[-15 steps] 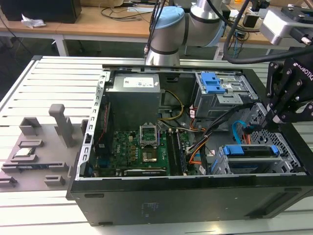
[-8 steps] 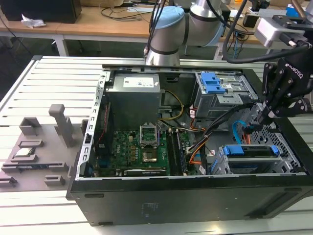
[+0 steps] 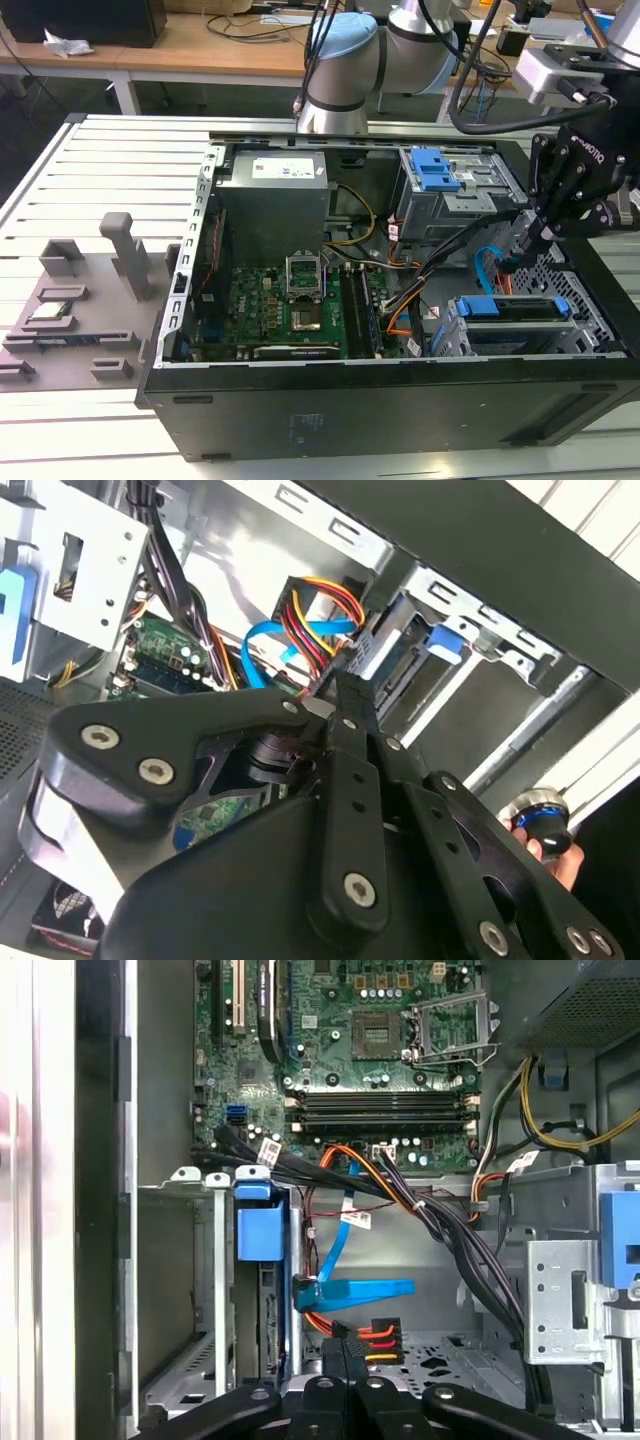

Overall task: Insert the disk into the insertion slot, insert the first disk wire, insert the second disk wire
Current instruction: 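Insert the first disk wire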

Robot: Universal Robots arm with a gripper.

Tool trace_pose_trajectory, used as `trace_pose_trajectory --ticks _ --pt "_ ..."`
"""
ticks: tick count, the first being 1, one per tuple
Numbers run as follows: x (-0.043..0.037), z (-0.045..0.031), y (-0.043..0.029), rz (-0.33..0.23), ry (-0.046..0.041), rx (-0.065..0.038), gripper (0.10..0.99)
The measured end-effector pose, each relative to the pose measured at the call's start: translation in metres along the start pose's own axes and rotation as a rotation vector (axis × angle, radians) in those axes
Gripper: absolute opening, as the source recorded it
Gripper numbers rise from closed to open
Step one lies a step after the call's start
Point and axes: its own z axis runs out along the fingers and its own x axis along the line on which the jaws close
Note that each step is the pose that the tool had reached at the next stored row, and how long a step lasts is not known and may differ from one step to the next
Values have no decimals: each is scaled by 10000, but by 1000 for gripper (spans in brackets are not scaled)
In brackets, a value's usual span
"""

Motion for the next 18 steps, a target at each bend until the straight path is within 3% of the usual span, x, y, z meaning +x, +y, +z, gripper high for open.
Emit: trace_pose_trajectory --ticks 3,10,11,12,15,18 --pt "-18 36 -2 -1 8 0 106" --pt "-18 36 -2 -1 22 0 114" --pt "-18 36 -2 -1 23 0 169" --pt "-18 36 -2 0 24 0 169" --pt "-18 36 -2 -1 24 0 361" --pt "-21 75 -4 0 45 1 361"
